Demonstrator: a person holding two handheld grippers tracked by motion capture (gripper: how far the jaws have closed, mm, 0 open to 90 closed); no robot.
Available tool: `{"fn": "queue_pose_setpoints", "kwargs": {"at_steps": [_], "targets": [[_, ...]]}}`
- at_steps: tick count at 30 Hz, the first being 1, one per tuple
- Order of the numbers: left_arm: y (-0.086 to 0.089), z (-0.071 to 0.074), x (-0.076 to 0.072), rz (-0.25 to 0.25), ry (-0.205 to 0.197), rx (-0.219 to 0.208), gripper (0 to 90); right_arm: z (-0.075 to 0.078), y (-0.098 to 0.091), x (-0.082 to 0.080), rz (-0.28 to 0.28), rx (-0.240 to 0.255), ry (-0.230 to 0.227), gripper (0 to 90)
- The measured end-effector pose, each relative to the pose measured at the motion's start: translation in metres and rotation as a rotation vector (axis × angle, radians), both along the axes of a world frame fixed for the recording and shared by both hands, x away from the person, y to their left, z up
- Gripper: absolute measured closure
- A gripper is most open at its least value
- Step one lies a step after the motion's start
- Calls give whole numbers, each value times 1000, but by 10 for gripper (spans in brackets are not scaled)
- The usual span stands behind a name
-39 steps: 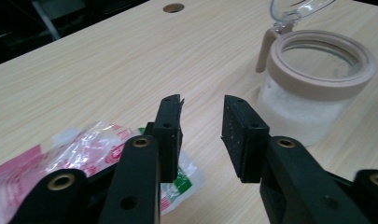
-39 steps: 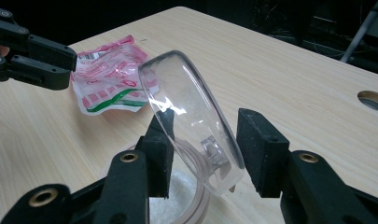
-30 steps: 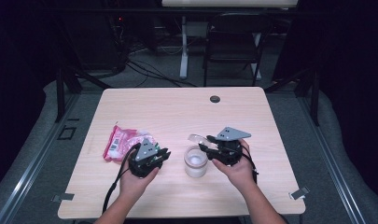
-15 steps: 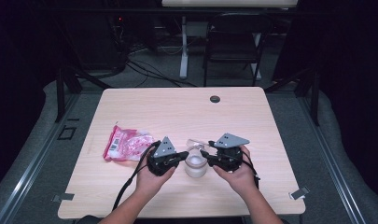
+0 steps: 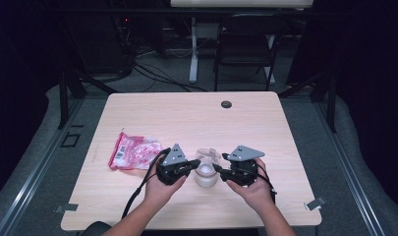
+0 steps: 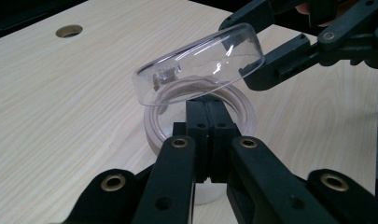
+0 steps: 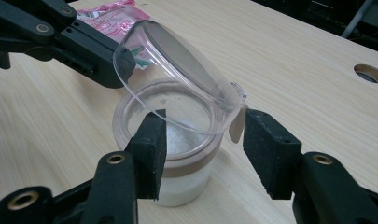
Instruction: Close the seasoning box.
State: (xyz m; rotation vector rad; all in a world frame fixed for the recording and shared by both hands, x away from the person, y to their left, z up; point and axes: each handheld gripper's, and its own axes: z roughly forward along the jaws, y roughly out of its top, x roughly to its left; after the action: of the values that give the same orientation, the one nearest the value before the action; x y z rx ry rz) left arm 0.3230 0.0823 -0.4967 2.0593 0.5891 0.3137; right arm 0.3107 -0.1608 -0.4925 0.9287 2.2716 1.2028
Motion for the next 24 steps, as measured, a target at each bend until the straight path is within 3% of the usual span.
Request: {"fn": "queue_pose_setpoints", "kwargs": {"at_steps": [8,15,19,24], "targets": [[1,0,1,1,0,-4,899,4,-13,-4,46,46,14,493],[1,0,1,1,-3,-5,897,11,-26,-6,35,114,27,538],[0,-2,-1,-6,2,9,896,12,-30,-5,6,139,42,603],[-3,-8,-4,-18,16,11,884,13,-30,-4,-30,150,29,737]]}}
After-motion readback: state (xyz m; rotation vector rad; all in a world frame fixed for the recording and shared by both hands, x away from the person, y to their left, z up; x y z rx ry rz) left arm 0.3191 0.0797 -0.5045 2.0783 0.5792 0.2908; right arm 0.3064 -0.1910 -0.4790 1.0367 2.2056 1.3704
